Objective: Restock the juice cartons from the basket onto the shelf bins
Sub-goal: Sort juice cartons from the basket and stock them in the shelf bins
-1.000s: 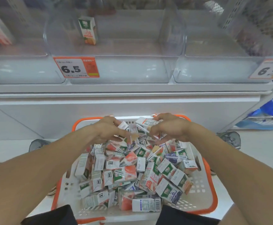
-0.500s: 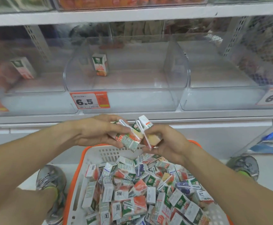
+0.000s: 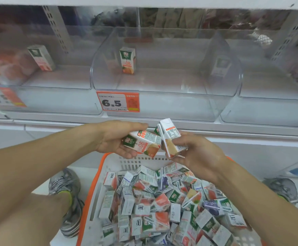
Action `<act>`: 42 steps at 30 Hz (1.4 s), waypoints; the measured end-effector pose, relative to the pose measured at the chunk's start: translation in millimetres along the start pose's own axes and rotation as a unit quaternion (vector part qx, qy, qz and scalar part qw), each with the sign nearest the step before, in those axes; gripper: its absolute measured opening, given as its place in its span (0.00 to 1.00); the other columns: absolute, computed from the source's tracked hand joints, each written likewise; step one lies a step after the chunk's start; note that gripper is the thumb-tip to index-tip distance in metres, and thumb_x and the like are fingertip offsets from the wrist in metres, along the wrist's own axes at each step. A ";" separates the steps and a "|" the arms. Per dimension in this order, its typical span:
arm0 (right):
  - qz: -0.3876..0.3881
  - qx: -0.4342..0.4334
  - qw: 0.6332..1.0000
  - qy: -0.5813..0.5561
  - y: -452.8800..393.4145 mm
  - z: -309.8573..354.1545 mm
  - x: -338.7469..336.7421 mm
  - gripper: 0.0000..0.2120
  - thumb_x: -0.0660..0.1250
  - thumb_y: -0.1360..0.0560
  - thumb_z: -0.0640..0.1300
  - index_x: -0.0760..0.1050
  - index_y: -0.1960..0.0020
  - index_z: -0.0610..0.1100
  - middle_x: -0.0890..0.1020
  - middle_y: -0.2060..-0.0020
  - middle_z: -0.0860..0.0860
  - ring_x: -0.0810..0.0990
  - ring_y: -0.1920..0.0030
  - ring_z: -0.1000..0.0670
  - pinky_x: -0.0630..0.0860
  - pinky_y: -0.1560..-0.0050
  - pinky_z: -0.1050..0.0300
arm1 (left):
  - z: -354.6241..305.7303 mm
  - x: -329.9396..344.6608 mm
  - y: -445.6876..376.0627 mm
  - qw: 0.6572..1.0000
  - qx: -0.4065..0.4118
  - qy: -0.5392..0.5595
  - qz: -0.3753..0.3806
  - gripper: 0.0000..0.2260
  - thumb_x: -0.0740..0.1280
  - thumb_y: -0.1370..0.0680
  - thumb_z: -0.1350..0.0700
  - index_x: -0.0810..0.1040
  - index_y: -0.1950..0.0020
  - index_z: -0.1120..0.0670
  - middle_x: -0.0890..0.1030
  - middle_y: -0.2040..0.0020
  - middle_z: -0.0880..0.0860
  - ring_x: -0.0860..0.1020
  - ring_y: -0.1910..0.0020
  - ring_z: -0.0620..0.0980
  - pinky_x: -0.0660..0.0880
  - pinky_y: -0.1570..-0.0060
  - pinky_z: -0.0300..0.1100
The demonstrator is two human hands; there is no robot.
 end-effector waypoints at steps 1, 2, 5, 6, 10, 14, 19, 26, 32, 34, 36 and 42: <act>-0.007 -0.016 1.000 0.016 -0.2 2.3 -0.6 0.26 0.71 0.33 0.32 0.74 0.35 0.33 0.83 0.45 0.39 0.82 0.48 0.40 0.78 0.51 0.52 | 0.4 0.4 -0.6 1.000 -0.002 0.006 0.003 0.18 0.66 0.22 0.41 0.80 0.48 0.56 0.83 0.63 0.56 0.80 0.69 0.51 0.79 0.67 0.40; -0.020 -0.034 0.999 0.030 -0.2 5.2 -3.4 0.27 0.72 0.33 0.31 0.73 0.34 0.35 0.84 0.45 0.39 0.82 0.46 0.38 0.77 0.48 0.49 | 1.0 0.9 -1.5 1.000 -0.004 0.013 0.006 0.17 0.65 0.21 0.42 0.80 0.47 0.56 0.84 0.63 0.56 0.80 0.69 0.52 0.79 0.68 0.39; -0.036 -0.077 0.994 0.064 2.5 13.4 -7.5 0.34 0.77 0.38 0.33 0.71 0.34 0.40 0.84 0.45 0.41 0.83 0.43 0.40 0.76 0.43 0.50 | 4.1 4.4 -4.0 0.999 -0.005 0.040 0.018 0.18 0.66 0.20 0.46 0.78 0.39 0.58 0.86 0.54 0.58 0.84 0.61 0.57 0.80 0.61 0.42; -0.035 -0.089 0.991 0.090 3.5 15.9 -7.0 0.36 0.79 0.42 0.35 0.73 0.35 0.41 0.85 0.45 0.42 0.83 0.43 0.42 0.76 0.43 0.51 | 5.1 6.2 -5.4 0.999 -0.006 0.048 0.023 0.17 0.66 0.20 0.47 0.78 0.38 0.57 0.86 0.51 0.60 0.85 0.55 0.60 0.80 0.53 0.46; -0.053 -0.169 0.960 0.217 12.7 31.1 -0.6 0.35 0.83 0.47 0.34 0.79 0.41 0.42 0.86 0.48 0.47 0.84 0.46 0.48 0.81 0.48 0.54 | 8.8 18.2 -4.5 0.995 -0.014 0.089 0.041 0.13 0.66 0.20 0.54 0.80 0.39 0.59 0.83 0.44 0.62 0.85 0.52 0.61 0.84 0.57 0.50; -0.055 -0.258 0.916 0.302 23.5 43.2 11.4 0.30 0.79 0.39 0.26 0.77 0.43 0.49 0.83 0.49 0.54 0.84 0.51 0.54 0.80 0.59 0.61 | 8.8 30.4 -6.1 0.989 -0.019 0.132 0.059 0.14 0.67 0.21 0.56 0.78 0.37 0.60 0.80 0.41 0.62 0.84 0.49 0.62 0.82 0.53 0.55; -0.014 -0.319 0.846 0.428 34.2 46.8 31.1 0.30 0.75 0.36 0.27 0.76 0.43 0.54 0.81 0.48 0.57 0.81 0.46 0.55 0.80 0.52 0.60 | -0.9 38.2 -4.7 0.983 -0.016 0.175 0.060 0.13 0.65 0.20 0.55 0.77 0.39 0.62 0.76 0.39 0.62 0.85 0.57 0.60 0.84 0.62 0.52; -0.020 -0.341 0.791 0.508 34.5 40.0 36.0 0.29 0.81 0.37 0.39 0.76 0.41 0.55 0.77 0.45 0.59 0.76 0.43 0.58 0.74 0.51 0.68 | -5.2 44.1 -0.1 0.987 -0.009 0.129 0.092 0.15 0.71 0.24 0.56 0.80 0.40 0.61 0.79 0.46 0.59 0.84 0.54 0.57 0.82 0.53 0.54; 0.028 -0.136 0.899 0.415 11.1 25.2 11.8 0.36 0.83 0.44 0.53 0.71 0.40 0.59 0.74 0.37 0.57 0.75 0.36 0.58 0.81 0.52 0.59 | -2.3 54.8 -0.9 0.992 -0.010 0.054 0.112 0.07 0.68 0.22 0.59 0.82 0.48 0.61 0.83 0.51 0.61 0.85 0.58 0.55 0.82 0.53 0.54; 0.069 -0.073 0.909 0.404 6.7 15.5 6.3 0.37 0.83 0.42 0.50 0.71 0.37 0.57 0.78 0.39 0.52 0.78 0.38 0.53 0.82 0.46 0.51 | 0.7 58.5 -1.6 0.992 -0.009 0.008 0.129 0.08 0.69 0.22 0.56 0.83 0.47 0.59 0.81 0.45 0.63 0.84 0.53 0.56 0.82 0.49 0.54; 0.082 -0.057 0.908 0.408 5.2 11.2 4.7 0.35 0.84 0.40 0.45 0.74 0.37 0.56 0.82 0.44 0.49 0.81 0.41 0.50 0.81 0.43 0.48 | 1.6 65.0 0.7 0.987 0.001 -0.029 0.161 0.13 0.68 0.22 0.52 0.82 0.42 0.58 0.80 0.39 0.63 0.83 0.46 0.57 0.80 0.44 0.55; 0.046 -0.076 0.934 0.346 5.5 22.7 -2.3 0.34 0.84 0.43 0.47 0.77 0.39 0.53 0.83 0.46 0.44 0.84 0.48 0.44 0.81 0.49 0.48 | -18.1 60.9 9.5 0.976 0.088 -0.030 0.197 0.31 0.76 0.34 0.54 0.72 0.34 0.59 0.82 0.40 0.61 0.81 0.41 0.57 0.79 0.43 0.49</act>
Point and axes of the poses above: each hand's wrist, its own y-axis away from the middle knuckle, its own x-axis out of the palm, z = x × y, the point moved 10 cm from there along -y, towards the middle knuckle
